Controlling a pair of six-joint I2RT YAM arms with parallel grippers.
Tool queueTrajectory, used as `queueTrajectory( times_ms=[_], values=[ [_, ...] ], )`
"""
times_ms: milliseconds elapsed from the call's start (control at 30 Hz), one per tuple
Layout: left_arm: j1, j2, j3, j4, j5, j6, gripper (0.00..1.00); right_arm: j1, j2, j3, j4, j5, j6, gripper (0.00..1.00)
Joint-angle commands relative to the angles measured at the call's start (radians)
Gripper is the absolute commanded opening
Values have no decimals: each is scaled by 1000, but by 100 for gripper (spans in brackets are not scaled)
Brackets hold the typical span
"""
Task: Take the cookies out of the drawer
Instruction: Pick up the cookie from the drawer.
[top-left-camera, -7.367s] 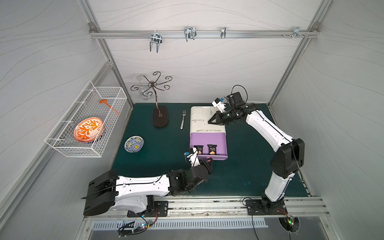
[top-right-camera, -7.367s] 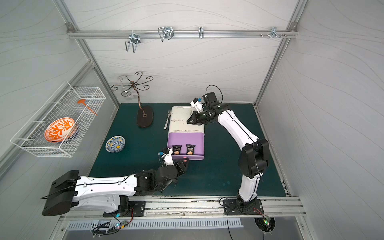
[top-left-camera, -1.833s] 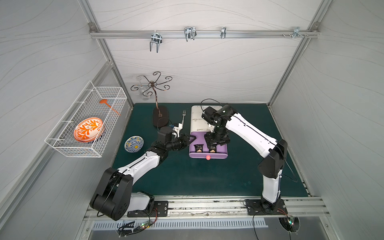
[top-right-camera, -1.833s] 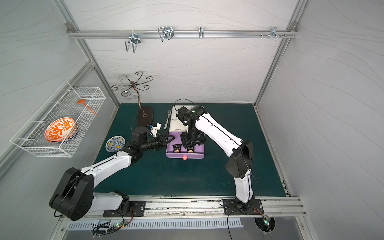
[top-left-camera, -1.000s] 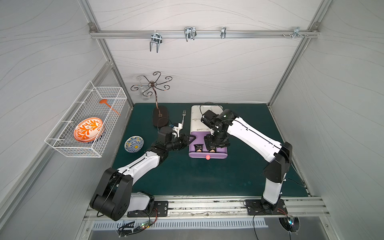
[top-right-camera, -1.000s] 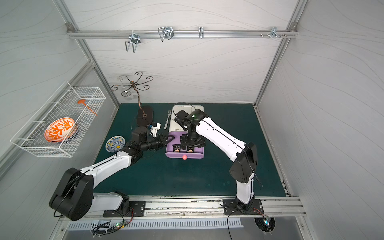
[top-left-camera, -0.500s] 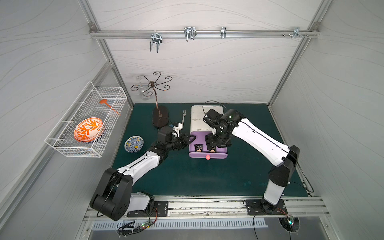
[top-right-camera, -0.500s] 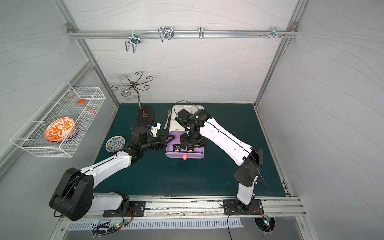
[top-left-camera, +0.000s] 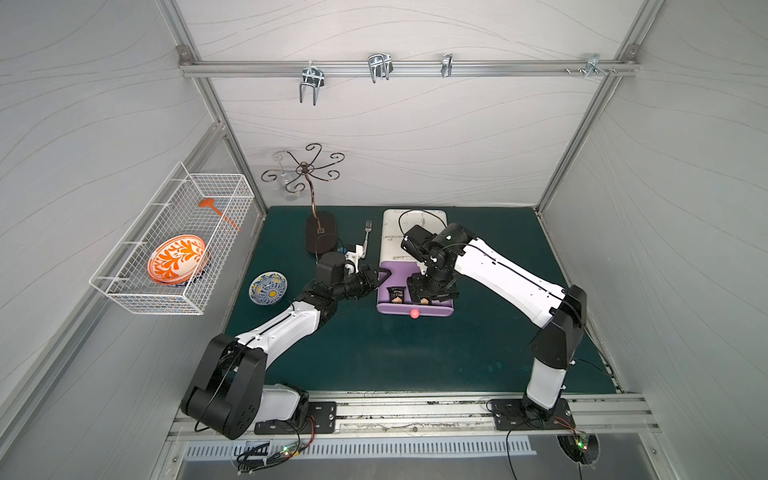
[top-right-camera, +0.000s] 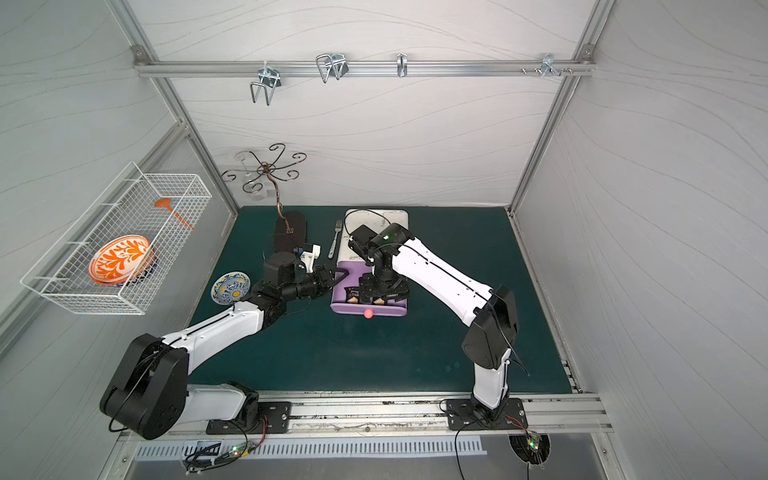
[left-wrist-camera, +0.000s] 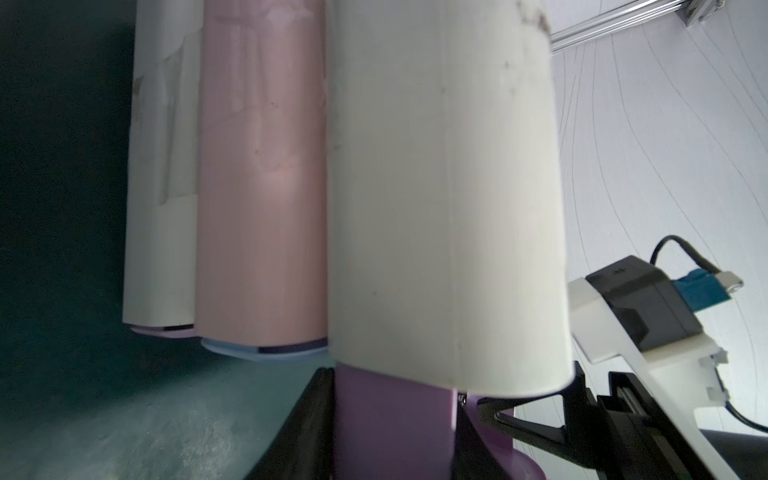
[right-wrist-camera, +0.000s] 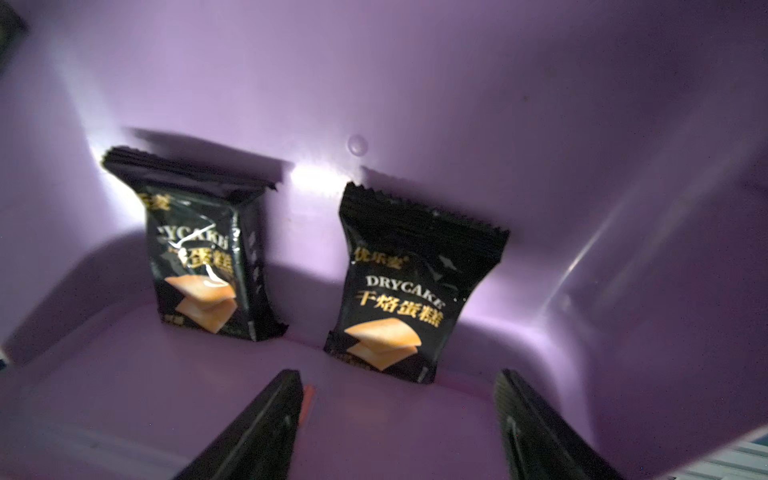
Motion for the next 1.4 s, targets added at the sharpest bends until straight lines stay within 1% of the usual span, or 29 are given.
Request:
queueTrajectory(
  times_ms=[0, 133, 400, 667, 833, 967, 1067, 1367],
  values=[
    [6, 23, 39, 65, -48, -32, 37, 4, 32, -25, -18, -6, -7, 78],
    [6, 25, 38, 71, -50, -35, 37, -3, 39, -51, 11, 7, -2, 78],
    [7, 30, 32, 82, -52, -42, 37, -7, 56, -87, 49, 49, -1, 74],
    [6, 31, 26, 86, -55, -44, 37, -7, 19, -135, 91, 74, 18, 64],
    [6, 29, 26, 73, -59, -41, 38, -4, -43, -110, 87, 103, 28, 66],
    [6, 27, 20, 75, -66, -44, 38, -4, -81, -103, 73, 79, 32, 67],
    [5, 22, 9, 85, -59, -48, 38, 5, -84, -95, 53, 54, 32, 67],
    [5, -50, -27, 88, -43, -56, 38, 13, -82, -82, 47, 45, 45, 68]
  ],
)
